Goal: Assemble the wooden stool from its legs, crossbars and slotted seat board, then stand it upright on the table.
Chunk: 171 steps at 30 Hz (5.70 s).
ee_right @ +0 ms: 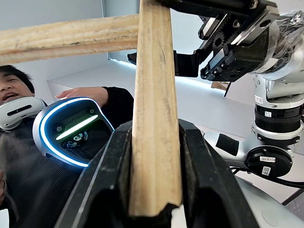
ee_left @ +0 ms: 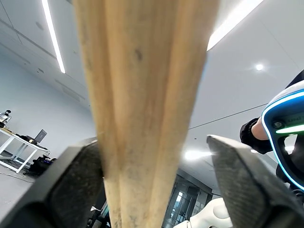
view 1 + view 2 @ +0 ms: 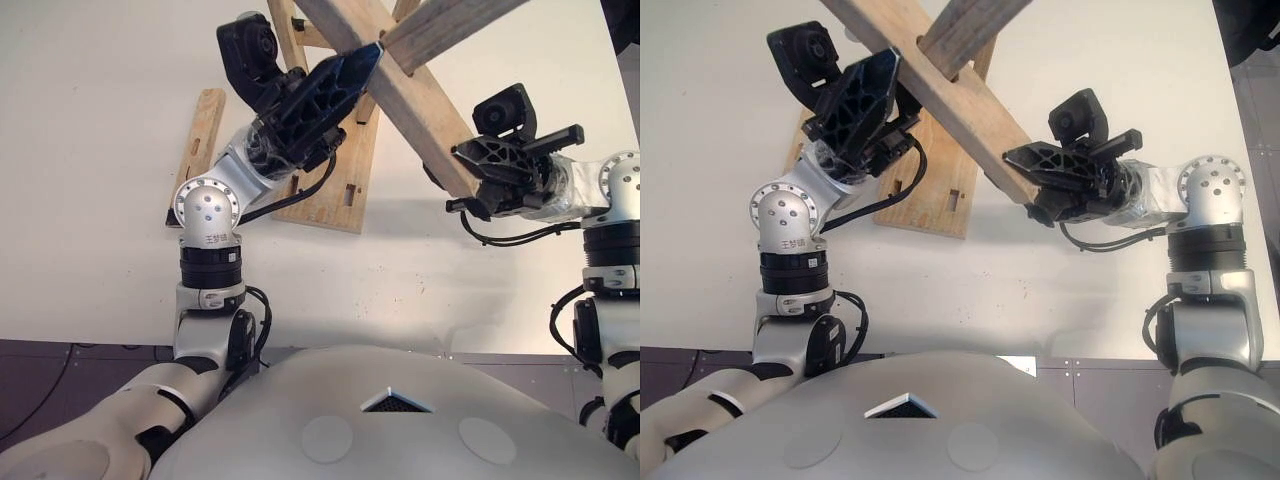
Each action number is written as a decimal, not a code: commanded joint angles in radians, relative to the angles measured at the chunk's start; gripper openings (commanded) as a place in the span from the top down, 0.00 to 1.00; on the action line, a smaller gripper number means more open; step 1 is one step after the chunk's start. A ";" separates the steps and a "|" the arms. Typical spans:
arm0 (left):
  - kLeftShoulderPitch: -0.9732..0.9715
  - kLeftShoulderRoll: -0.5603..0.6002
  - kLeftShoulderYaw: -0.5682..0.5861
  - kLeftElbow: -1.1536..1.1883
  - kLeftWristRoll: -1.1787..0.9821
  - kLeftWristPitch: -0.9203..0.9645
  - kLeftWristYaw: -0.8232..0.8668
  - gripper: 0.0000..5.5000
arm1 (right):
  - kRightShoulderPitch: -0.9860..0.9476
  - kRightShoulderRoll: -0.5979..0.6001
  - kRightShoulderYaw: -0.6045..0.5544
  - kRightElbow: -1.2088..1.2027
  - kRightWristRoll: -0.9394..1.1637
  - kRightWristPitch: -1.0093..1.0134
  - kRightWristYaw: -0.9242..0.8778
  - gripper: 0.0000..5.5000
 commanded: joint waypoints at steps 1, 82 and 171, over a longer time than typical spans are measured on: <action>-0.017 -0.011 0.005 -0.028 -0.002 -0.014 -0.012 0.45 | -0.031 -0.020 0.003 0.018 0.013 -0.009 -0.004 0.81; 0.162 0.451 0.053 0.086 0.654 -0.578 -0.197 0.61 | 0.073 0.195 -0.433 0.102 -0.762 -0.141 -0.076 0.21; 0.463 0.634 0.082 -0.049 0.796 -0.373 0.173 0.36 | 0.202 0.386 -0.677 -0.042 -0.891 -0.489 -0.189 0.21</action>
